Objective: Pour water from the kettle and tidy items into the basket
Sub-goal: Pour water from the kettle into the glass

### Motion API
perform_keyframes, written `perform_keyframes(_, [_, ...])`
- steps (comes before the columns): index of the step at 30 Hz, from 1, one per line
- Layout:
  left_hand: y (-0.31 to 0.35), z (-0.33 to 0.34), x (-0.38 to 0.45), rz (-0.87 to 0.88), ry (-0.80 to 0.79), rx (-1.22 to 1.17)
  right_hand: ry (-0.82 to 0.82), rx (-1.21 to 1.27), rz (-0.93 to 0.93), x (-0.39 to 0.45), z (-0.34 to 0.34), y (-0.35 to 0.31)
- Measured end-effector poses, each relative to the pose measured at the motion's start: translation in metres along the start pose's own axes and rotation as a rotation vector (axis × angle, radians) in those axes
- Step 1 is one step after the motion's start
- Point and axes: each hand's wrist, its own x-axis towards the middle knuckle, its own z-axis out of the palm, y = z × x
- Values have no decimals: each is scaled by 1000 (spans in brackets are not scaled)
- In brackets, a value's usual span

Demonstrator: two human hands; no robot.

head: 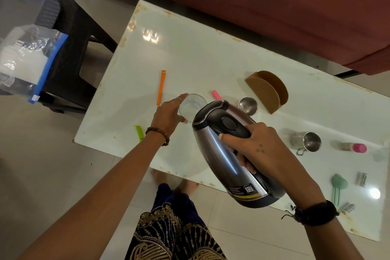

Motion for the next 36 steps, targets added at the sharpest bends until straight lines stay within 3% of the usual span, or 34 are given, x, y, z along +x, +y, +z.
perform_keyframes(12, [2,-2,-1,10,-11,4,-10,-46,-20,-3,-1,-5])
perform_keyframes(17, [2,-2,0,5,-14,4,32,64,34,-1,0,-4])
perform_keyframes(36, [1,-5,2,4,-21,-132,-31,-40,-34,3,-3,-7])
